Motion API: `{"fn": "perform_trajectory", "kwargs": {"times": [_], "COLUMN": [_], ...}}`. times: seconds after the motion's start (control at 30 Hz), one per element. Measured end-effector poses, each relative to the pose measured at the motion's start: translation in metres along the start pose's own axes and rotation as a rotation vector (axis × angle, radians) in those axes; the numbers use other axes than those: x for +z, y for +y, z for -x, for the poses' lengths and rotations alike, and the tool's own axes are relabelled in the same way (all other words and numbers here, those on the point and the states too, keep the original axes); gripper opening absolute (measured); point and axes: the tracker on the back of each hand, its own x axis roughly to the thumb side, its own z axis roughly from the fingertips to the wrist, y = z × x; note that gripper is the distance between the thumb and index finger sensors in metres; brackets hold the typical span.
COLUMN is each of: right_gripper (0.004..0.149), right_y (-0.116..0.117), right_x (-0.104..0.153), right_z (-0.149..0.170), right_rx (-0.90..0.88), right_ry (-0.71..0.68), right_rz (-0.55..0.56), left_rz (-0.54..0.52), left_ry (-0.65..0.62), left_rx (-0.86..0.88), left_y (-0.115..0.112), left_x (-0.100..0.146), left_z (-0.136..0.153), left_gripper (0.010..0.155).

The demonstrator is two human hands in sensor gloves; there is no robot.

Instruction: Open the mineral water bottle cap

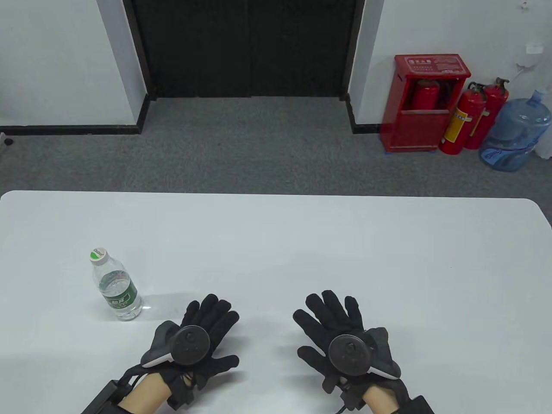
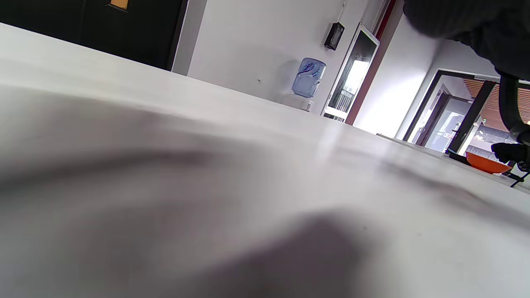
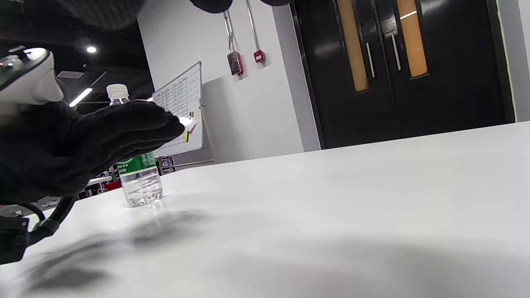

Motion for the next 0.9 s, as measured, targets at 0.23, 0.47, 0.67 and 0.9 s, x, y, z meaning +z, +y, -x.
{"fn": "perform_trajectory", "kwargs": {"times": [0.23,0.47,0.67,0.9], "right_gripper": [0.074,0.074,0.074,0.073], "right_y": [-0.0004,-0.0005,0.0013,0.0030], "right_x": [0.0007,0.0010,0.0010,0.0008], "right_z": [-0.0007,-0.0018,-0.0041,-0.0061], "right_rx": [0.006,0.009,0.006,0.005], "right_ry": [0.001,0.000,-0.003,-0.002], "right_rz": [-0.008,-0.007,-0.010,-0.019], "left_rz": [-0.003,-0.010,-0.009,-0.008], "left_ry": [0.003,-0.001,0.004,0.005], "left_rx": [0.000,0.005,0.010,0.008], "left_y": [0.0005,-0.0002,-0.0002,0.0003], "left_x": [0.0001,-0.0001,0.0004,0.0010], "left_z": [-0.0004,-0.0001,0.0002,0.0006], "left_gripper": [0.088,0.088,0.088,0.088]}}
